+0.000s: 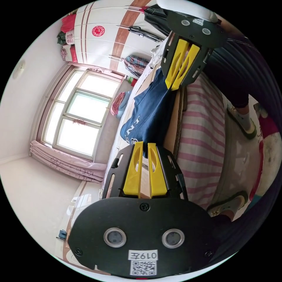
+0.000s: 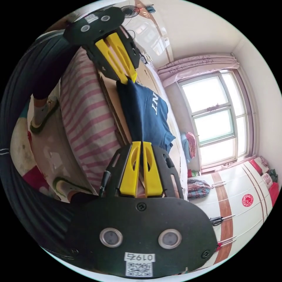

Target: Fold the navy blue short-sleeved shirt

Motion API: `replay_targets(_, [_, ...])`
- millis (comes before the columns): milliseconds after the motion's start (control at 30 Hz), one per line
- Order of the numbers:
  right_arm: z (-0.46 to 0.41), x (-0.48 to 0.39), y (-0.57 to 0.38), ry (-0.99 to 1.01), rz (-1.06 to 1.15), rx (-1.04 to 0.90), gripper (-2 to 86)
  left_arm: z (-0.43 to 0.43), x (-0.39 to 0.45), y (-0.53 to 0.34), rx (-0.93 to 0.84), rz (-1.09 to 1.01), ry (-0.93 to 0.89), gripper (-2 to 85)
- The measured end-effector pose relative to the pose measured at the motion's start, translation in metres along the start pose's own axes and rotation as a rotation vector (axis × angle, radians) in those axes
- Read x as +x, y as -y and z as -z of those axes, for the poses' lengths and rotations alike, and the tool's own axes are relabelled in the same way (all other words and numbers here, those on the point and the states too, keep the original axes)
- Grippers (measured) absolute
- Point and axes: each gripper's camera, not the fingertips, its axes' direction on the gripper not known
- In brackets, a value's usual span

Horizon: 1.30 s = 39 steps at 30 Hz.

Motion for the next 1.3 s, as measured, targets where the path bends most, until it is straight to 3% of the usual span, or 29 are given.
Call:
replay_targets(167, [0.117,0.14,0.052,0.196,-0.342,0.115,3.5,-0.001,0.006,0.003,-0.01,-0.002,0.013,0.6])
replay_targets(300, [0.145,0.261,0.056,0.434,-0.662,0.067,7.4,-0.003,0.009,0.005,-0.014,0.007,0.009,0.6])
replay_targets(367, [0.152,0.335,0.043,0.688,-0.874,0.112,6.8,-0.003,0.01,0.006,-0.017,0.009,0.01,0.6])
replay_targets(533, [0.153,0.424,0.044,1.138,-1.144,0.254,7.9,-0.004,0.015,0.008,-0.025,0.024,0.018,0.5])
replay_targets(667, [0.168,0.453,0.093,1.277,-1.122,0.195,9.4,-0.005,0.017,0.011,-0.036,0.034,0.016,0.4])
replay_targets(900, [0.235,0.488,0.202,1.228,-1.022,0.07,10.1,-0.006,0.021,0.014,-0.04,0.025,0.012,0.5])
replay_targets(1133, [0.289,0.527,0.272,1.376,-1.102,0.131,4.6,-0.006,0.027,0.018,-0.047,0.019,0.029,0.4])
replay_targets(1300, [0.329,0.542,0.334,1.324,-1.082,0.064,2.1,-0.004,0.029,0.021,-0.053,0.011,0.025,0.4])
